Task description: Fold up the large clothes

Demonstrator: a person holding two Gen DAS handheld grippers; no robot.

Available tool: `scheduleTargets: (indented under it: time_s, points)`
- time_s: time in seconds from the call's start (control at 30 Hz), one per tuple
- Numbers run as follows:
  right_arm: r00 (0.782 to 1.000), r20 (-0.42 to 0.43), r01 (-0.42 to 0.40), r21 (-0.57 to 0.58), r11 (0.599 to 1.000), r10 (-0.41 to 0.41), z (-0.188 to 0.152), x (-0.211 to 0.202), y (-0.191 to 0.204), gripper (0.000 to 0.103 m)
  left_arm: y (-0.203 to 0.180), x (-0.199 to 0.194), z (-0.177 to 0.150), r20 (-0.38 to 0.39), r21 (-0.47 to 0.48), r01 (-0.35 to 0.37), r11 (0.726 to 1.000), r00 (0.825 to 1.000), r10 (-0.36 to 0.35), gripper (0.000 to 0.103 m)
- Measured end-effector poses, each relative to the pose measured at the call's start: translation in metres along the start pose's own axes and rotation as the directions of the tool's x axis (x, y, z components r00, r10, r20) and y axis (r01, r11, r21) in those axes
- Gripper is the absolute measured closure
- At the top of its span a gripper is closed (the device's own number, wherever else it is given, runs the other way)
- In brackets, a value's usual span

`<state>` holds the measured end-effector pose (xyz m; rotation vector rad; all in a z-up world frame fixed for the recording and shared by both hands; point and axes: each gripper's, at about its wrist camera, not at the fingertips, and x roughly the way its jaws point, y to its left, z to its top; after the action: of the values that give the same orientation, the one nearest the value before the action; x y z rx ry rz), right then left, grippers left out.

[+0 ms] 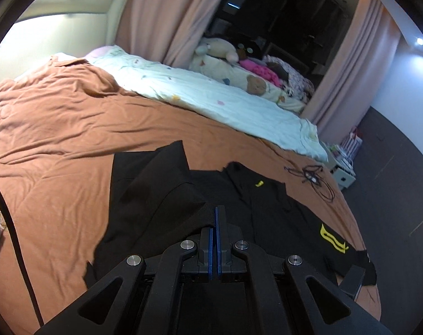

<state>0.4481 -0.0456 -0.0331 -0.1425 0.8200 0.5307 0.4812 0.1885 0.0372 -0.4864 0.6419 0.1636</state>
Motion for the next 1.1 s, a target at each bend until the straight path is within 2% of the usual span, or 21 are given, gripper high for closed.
scheduleTargets:
  time_s: [0.17, 0.4, 0.53, 0.6, 0.63, 0.67, 0.7, 0.73, 0.77, 0.83, 0.9, 1.1]
  points:
    - [1.000, 0.022, 0.001, 0.096, 0.995, -0.004, -0.025, -0.017, -0.047, 0.018, -0.039, 0.022, -0.011, -0.047, 0.076, 0.037, 0.996, 0.998, -0.033, 0.102]
    - [1.000, -0.023, -0.002, 0.210, 0.978, 0.007, -0.059, -0.030, -0.099, 0.018, -0.091, 0.069, -0.035, -0.126, 0.157, 0.091, 0.983, 0.989, -0.072, 0.102]
    - [1.000, -0.028, 0.013, 0.261, 0.965, -0.006, -0.073, -0.034, -0.119, 0.018, -0.115, 0.101, -0.059, -0.197, 0.184, 0.147, 0.972, 0.974, -0.110, 0.102]
    - [1.000, -0.015, -0.002, 0.289, 0.957, 0.007, -0.079, -0.038, -0.133, 0.018, -0.124, 0.125, -0.075, -0.257, 0.180, 0.149, 0.972, 0.961, -0.099, 0.098]
    - [1.000, -0.002, -0.017, 0.305, 0.952, 0.018, -0.083, -0.043, -0.136, 0.018, -0.127, 0.139, -0.085, -0.301, 0.177, 0.162, 0.971, 0.948, -0.103, 0.083]
    - [1.000, 0.008, -0.017, 0.319, 0.948, 0.015, -0.086, -0.045, -0.142, 0.018, -0.129, 0.151, -0.096, -0.346, 0.164, 0.191, 0.968, 0.930, -0.125, 0.060]
    - [1.000, 0.016, -0.015, 0.328, 0.945, 0.010, -0.090, -0.048, -0.147, 0.018, -0.130, 0.159, -0.103, -0.376, 0.149, 0.222, 0.964, 0.914, -0.152, 0.047]
    - [1.000, 0.023, -0.010, 0.336, 0.942, 0.003, -0.093, -0.050, -0.150, 0.018, -0.130, 0.166, -0.112, -0.401, 0.137, 0.247, 0.959, 0.899, -0.174, 0.025]
    - [1.000, 0.024, -0.001, 0.345, 0.939, -0.008, -0.096, -0.052, -0.153, 0.018, -0.130, 0.171, -0.121, -0.424, 0.133, 0.265, 0.955, 0.886, -0.187, 0.014]
    - [1.000, 0.024, 0.008, 0.348, 0.937, -0.017, -0.098, -0.054, -0.154, 0.018, -0.129, 0.175, -0.130, -0.454, 0.134, 0.282, 0.950, 0.870, -0.194, 0.013]
    - [1.000, 0.025, 0.010, 0.343, 0.939, -0.019, -0.097, -0.057, -0.149, 0.018, -0.126, 0.174, -0.133, -0.468, 0.138, 0.284, 0.949, 0.863, -0.190, 0.013]
    - [0.999, 0.034, -0.019, 0.291, 0.956, 0.009, -0.075, -0.057, -0.123, 0.018, -0.101, 0.138, -0.115, -0.438, 0.131, 0.287, 0.949, 0.876, -0.205, 0.012]
